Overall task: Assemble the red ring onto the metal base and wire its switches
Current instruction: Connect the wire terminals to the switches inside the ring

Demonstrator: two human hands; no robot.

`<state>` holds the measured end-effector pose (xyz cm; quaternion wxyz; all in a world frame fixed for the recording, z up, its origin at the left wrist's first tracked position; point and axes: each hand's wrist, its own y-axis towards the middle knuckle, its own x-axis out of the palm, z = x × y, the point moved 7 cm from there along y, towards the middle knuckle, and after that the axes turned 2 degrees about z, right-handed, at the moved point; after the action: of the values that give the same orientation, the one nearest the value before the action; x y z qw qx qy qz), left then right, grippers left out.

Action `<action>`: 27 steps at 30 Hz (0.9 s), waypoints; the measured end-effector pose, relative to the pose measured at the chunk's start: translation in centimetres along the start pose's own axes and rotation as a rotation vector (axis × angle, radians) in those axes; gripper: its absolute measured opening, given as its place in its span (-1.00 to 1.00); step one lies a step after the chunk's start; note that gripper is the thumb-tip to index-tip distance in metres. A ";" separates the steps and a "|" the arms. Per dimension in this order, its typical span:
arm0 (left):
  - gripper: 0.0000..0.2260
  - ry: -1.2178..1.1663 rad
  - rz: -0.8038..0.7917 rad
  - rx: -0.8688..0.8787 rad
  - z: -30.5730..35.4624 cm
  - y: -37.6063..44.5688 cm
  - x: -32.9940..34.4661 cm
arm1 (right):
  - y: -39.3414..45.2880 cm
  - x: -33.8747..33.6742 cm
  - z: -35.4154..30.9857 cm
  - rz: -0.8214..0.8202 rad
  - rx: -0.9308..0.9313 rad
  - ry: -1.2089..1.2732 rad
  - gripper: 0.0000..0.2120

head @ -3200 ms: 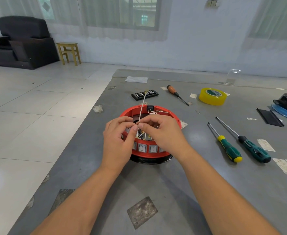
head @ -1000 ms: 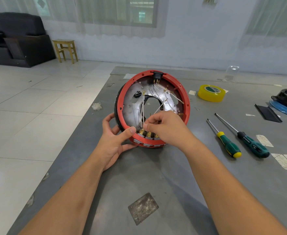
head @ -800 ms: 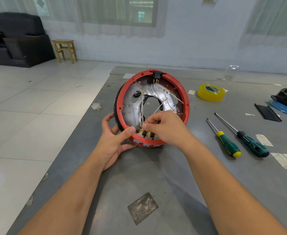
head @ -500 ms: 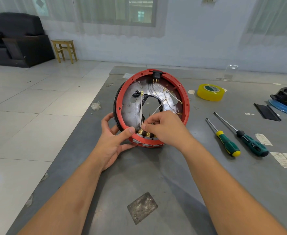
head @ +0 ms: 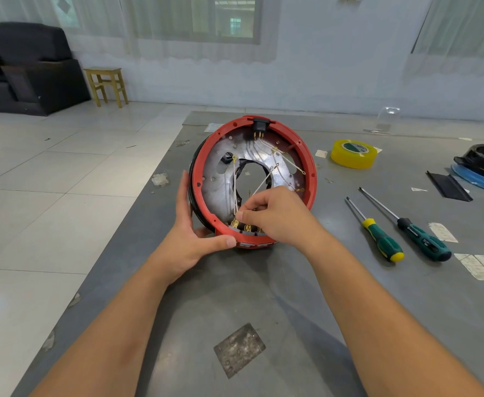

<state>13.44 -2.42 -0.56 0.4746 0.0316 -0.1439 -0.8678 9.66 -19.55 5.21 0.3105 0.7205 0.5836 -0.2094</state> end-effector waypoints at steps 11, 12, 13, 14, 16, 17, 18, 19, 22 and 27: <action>0.24 0.228 0.120 0.058 0.0 0.0 -1.0 | 0.1 0.1 0.2 -0.001 0.023 0.023 -0.90; 0.24 0.228 0.129 0.050 -0.1 0.0 -1.0 | 0.1 0.1 0.2 -0.002 0.022 0.029 -0.91; 0.24 0.224 0.133 0.046 -0.1 0.0 -1.0 | 0.1 0.0 0.2 -0.003 0.020 0.033 -0.92; 0.24 0.220 0.134 0.046 -0.2 0.0 -0.9 | 0.1 0.0 0.2 -0.005 0.016 0.033 -0.92; 0.24 0.220 0.134 0.045 -0.2 0.0 -0.9 | 0.1 0.0 0.2 -0.012 0.008 0.022 -0.92; 0.24 0.219 0.136 0.041 -0.2 0.1 -0.9 | 0.1 0.0 0.2 -0.016 0.005 0.014 -0.92; 0.24 0.216 0.139 0.037 -0.2 0.0 -0.9 | 0.1 0.1 0.2 -0.017 0.000 0.006 -0.92; 0.23 0.211 0.140 0.031 -0.2 0.1 -0.9 | 0.1 0.1 0.2 -0.015 -0.006 0.002 -0.92; 0.23 0.202 0.133 0.029 -0.2 0.1 -0.9 | 0.2 0.2 0.2 -0.007 -0.015 0.000 -0.91; 0.23 0.207 0.101 0.032 -0.2 0.4 -0.9 | 0.1 -0.3 -0.1 -0.045 -0.016 -0.035 -0.90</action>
<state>14.29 -1.91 -0.74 0.5296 0.1212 -0.1094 -0.8324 9.71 -19.68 5.53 0.3216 0.7009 0.5958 -0.2245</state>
